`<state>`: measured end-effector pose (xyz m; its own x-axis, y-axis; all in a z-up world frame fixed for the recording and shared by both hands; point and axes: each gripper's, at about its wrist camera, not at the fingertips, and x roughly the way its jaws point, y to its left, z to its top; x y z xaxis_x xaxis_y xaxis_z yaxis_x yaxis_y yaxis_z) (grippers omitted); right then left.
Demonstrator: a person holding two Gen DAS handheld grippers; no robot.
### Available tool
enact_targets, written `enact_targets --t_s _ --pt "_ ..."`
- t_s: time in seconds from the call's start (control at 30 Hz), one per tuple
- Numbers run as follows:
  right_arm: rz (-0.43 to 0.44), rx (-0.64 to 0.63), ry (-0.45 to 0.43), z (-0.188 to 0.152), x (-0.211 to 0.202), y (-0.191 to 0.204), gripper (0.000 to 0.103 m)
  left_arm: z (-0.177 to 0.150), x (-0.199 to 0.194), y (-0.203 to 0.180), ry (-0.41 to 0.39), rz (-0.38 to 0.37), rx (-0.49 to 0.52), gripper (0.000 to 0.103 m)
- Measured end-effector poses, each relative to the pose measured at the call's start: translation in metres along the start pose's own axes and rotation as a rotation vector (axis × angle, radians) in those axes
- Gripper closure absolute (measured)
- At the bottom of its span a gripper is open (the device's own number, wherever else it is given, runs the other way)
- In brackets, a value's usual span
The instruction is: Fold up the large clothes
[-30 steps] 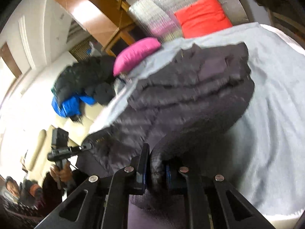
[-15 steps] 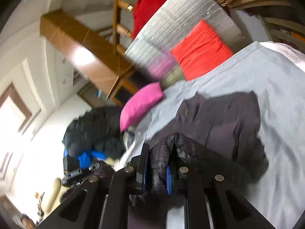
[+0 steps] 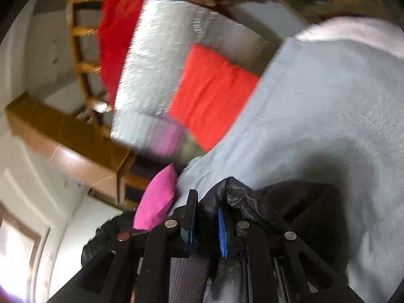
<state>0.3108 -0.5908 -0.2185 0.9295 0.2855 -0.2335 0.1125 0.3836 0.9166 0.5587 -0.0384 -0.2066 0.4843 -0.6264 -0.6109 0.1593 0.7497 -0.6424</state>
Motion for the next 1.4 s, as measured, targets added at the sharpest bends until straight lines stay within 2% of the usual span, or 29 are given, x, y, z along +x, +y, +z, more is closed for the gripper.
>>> enact_targets --t_s 0.1,0.2,0.27,0.37,0.43,0.47,0.5,0.53,0.57,0.6,0.63,0.67,0.77,0.8,0.87,0.93,1.03,1.13,1.2,1.3,1.4 --pt "-0.038 0.054 0.003 0.007 0.022 -0.027 0.088 0.000 0.039 0.015 0.028 0.020 -0.024 0.086" --pt "-0.024 0.139 -0.001 0.014 0.032 -0.054 0.088 0.004 0.055 0.021 0.012 0.004 -0.037 0.085" --pt "-0.011 0.223 0.028 0.017 0.042 -0.074 0.088 0.006 0.065 0.024 0.007 0.014 -0.038 0.082" --pt "0.085 0.386 0.075 0.018 0.050 -0.104 0.087 0.005 0.078 0.034 0.023 0.001 -0.073 0.082" --pt "0.153 0.461 0.113 0.021 0.051 -0.112 0.087 0.008 0.076 0.038 0.032 -0.039 -0.104 0.079" --pt "0.180 0.501 0.137 0.023 0.051 -0.115 0.086 0.010 0.070 0.038 0.035 -0.075 -0.126 0.067" --pt "0.208 0.541 0.168 0.027 0.050 -0.116 0.085 0.012 0.062 0.036 0.023 -0.108 -0.139 0.049" --pt "0.228 0.557 0.186 0.029 0.049 -0.114 0.079 0.015 0.052 0.032 -0.011 -0.108 -0.134 0.037" --pt "0.251 0.555 0.200 0.034 0.046 -0.110 0.066 0.017 0.041 0.026 -0.057 -0.074 -0.114 0.014" --pt "0.256 0.534 0.198 0.038 0.040 -0.104 0.055 0.020 0.025 0.019 -0.124 -0.032 -0.085 0.010" --pt "0.255 0.514 0.188 0.041 0.036 -0.098 0.029 0.022 0.015 0.015 -0.157 -0.036 -0.069 0.010" --pt "0.254 0.488 0.162 0.045 0.028 -0.090 0.021 0.025 0.003 0.011 -0.180 -0.057 -0.061 0.010" --pt "0.252 0.415 0.019 0.057 -0.007 -0.068 0.013 0.023 -0.027 0.004 -0.185 -0.013 -0.073 0.010" --pt "0.213 0.373 0.016 0.058 -0.018 -0.058 0.013 0.017 -0.036 0.000 -0.184 -0.019 -0.052 0.010" --pt "0.120 0.272 0.077 0.053 -0.033 -0.040 0.013 -0.008 -0.063 -0.011 -0.188 -0.006 0.021 0.010" --pt "0.071 0.198 0.113 0.040 -0.052 -0.028 0.013 -0.037 -0.082 -0.018 -0.179 0.012 0.072 0.010" --pt "0.087 0.168 0.144 0.010 -0.084 -0.022 0.013 -0.090 -0.105 -0.015 -0.168 0.042 0.069 0.010" --pt "0.089 0.186 0.177 -0.026 -0.106 -0.024 0.013 -0.144 -0.105 -0.011 -0.120 0.049 0.013 0.010" --pt "0.074 0.205 0.202 -0.045 -0.113 -0.026 0.013 -0.175 -0.095 -0.003 -0.070 0.034 -0.073 0.010" --pt "0.020 0.209 0.236 -0.083 -0.111 -0.028 0.013 -0.193 -0.077 0.014 -0.014 0.035 -0.205 0.010" --pt "-0.042 0.204 0.263 -0.104 -0.099 -0.033 0.013 -0.194 -0.081 0.024 -0.097 0.086 -0.228 0.010"
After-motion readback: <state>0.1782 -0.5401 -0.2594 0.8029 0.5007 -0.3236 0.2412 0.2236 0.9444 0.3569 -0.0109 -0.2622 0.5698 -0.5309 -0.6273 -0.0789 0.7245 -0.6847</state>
